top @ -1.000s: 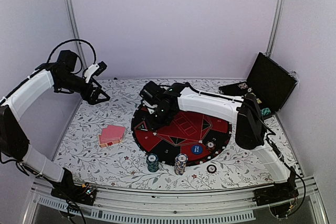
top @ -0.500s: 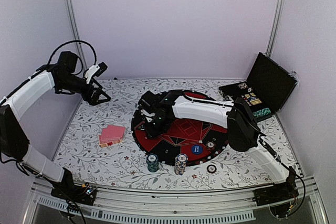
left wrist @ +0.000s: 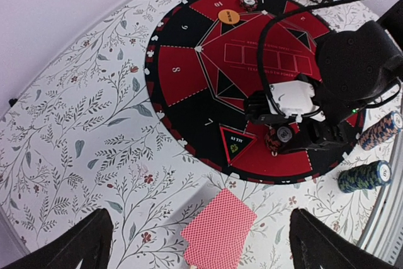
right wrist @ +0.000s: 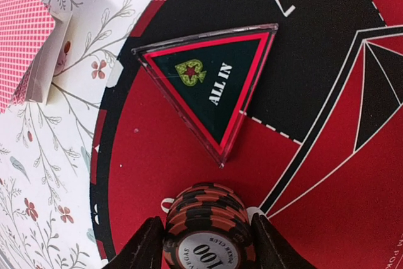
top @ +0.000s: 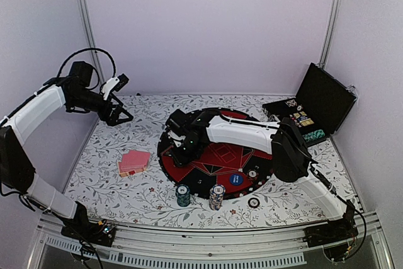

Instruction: Distribute texas hold em gaming equipment

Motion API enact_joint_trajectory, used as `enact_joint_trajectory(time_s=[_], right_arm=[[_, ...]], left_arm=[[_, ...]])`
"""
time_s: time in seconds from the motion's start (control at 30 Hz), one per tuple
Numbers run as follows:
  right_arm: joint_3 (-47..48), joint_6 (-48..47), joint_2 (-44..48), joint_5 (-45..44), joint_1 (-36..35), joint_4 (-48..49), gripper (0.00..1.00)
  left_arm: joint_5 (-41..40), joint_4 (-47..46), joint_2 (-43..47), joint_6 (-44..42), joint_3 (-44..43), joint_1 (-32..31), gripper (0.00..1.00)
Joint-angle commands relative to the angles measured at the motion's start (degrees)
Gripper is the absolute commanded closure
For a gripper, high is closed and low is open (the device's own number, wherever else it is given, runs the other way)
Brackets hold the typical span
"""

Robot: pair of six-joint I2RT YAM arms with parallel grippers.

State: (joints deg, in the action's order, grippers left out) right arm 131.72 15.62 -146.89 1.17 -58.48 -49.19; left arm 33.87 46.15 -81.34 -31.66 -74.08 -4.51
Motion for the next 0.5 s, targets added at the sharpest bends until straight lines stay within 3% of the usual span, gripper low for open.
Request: enact_joint_trajectory(time_s=[0.0, 0.47], right_arm=[[1.39, -0.45, -0.74, 0.78, 0.00, 1.32, 0.47], [2.16, 0.17, 9.62, 0.51, 2.20, 1.00, 0.39]], left_arm=[[0.85, -0.71, 0.14, 0.62, 0.18, -0.58, 0.00], [0.15, 0.34, 0.66, 0.94, -1.05, -0.58, 0.00]])
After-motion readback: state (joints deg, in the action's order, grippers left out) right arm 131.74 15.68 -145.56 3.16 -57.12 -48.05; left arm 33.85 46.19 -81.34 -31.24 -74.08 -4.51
